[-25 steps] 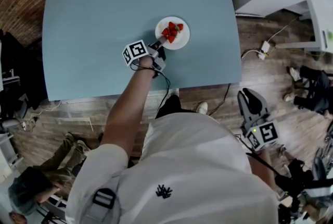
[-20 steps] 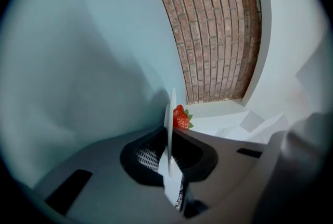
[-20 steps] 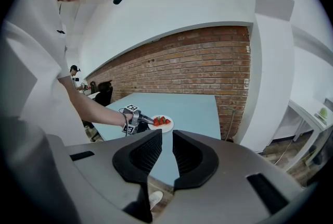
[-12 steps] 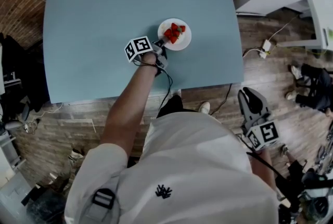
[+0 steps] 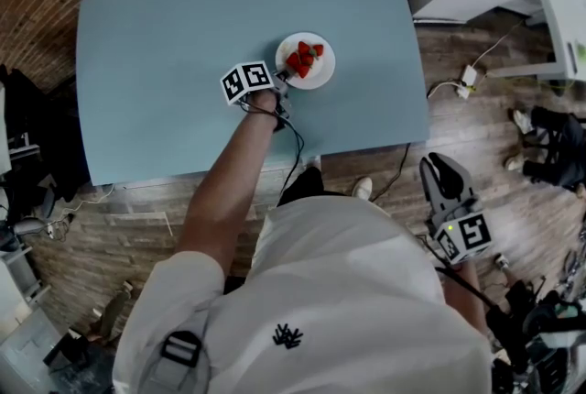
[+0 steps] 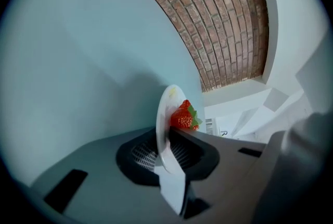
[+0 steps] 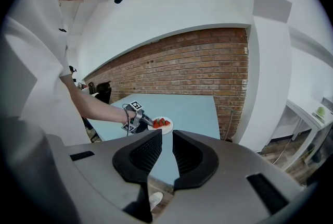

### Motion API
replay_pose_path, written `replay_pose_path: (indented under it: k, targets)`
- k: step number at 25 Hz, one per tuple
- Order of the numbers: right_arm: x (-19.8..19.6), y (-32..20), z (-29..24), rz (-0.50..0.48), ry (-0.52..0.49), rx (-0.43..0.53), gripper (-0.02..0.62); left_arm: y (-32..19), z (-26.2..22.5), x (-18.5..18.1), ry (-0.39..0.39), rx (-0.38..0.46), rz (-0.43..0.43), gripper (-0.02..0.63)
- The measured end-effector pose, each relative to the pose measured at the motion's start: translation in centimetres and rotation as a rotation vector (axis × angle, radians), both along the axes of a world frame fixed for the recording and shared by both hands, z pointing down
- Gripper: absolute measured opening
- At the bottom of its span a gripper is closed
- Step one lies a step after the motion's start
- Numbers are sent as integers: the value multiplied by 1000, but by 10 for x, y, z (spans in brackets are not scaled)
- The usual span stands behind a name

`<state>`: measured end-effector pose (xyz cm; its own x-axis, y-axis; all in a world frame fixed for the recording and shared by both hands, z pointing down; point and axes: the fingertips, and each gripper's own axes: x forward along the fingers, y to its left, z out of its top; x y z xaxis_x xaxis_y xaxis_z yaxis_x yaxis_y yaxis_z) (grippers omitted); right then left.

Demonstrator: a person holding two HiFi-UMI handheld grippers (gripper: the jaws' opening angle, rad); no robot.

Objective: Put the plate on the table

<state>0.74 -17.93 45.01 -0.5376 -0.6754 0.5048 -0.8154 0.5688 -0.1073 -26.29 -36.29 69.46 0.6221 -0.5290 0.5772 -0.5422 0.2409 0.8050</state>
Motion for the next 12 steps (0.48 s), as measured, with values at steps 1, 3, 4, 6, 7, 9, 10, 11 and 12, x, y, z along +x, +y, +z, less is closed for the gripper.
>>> replay_pose_path:
  k: [1,3,4,6,7,9,10,11,12]
  targets:
    - [1,0,0,2,2,1,64,0,1,0,-20,1,10,43]
    - [1,1,-1,7,2,4,64,-1,1,-2,-54,4,28,46]
    - [0,1,-2,9,2,4,64,-1,1,-2,-71,6,38,49]
    - [-1,2,-3,12,2,5,64,-2,0,-4,-108,8,62,57]
    - [-1,2,-3,12,3,7,64,-2,0,-4,-128,9,76,60]
    - [-2,4,-4,15,4,9,64,-2,-1,-5,-174,13,109,68]
    - [-2,4,-4,18,3,8,64,-2,-1,-5,-199,16,128,72]
    - [-2,5,-5,22,2,8,64,-2,-2,-5,-226,19,147,75]
    - [-2,6,-6,27,1,7,64,-2,-2,-5,-253,22,167,80]
